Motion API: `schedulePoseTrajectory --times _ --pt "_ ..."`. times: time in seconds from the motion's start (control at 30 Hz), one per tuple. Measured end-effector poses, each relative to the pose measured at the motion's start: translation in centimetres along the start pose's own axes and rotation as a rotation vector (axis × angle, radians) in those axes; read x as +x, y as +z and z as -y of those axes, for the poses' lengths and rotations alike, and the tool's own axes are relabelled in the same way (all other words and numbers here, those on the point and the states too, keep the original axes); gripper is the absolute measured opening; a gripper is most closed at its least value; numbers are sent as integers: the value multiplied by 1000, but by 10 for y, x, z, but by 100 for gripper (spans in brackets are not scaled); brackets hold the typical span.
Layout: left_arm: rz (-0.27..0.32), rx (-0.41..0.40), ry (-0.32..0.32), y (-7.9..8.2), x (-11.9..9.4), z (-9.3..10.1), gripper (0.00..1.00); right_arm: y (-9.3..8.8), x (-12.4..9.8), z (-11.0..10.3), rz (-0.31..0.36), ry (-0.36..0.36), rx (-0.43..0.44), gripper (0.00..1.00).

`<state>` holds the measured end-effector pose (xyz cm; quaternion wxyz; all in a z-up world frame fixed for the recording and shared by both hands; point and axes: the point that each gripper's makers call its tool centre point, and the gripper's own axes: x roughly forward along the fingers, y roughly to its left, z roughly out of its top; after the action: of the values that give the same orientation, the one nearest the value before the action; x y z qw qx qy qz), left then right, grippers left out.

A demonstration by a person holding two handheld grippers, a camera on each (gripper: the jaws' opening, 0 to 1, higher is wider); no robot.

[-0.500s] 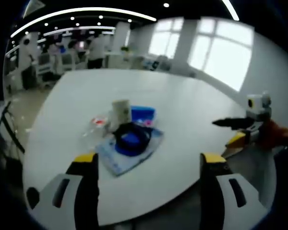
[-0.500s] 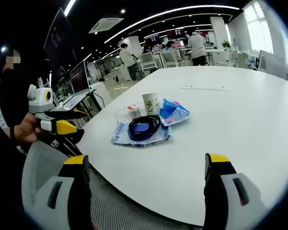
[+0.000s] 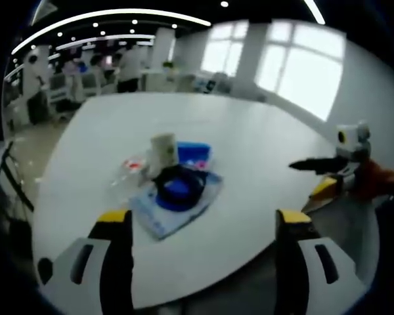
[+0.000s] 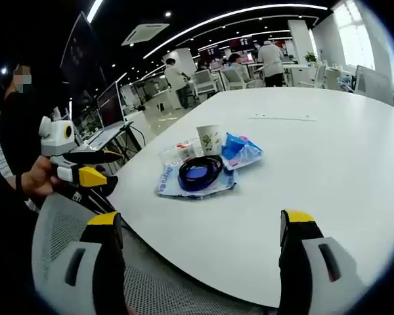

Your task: Arrange the tabletop items into an orderly group along one side of the table until the central work area is clear of visible clutter.

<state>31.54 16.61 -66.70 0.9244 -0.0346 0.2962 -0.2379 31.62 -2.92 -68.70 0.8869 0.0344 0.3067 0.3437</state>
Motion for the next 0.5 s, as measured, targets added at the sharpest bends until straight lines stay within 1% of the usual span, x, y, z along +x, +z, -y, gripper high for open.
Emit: schedulePoseTrajectory --times 0.2,0.3,0.43,0.5 --pt "-11 4 -7 -2 1 2 85 0 0 0 -2 0 -2 100" --pt "-5 5 -9 -1 1 2 84 0 0 -1 1 3 5 100" --pt "24 -2 -15 4 0 2 82 0 0 -1 1 8 8 100" --pt "16 -1 -13 3 1 2 81 0 0 -1 0 11 11 100"
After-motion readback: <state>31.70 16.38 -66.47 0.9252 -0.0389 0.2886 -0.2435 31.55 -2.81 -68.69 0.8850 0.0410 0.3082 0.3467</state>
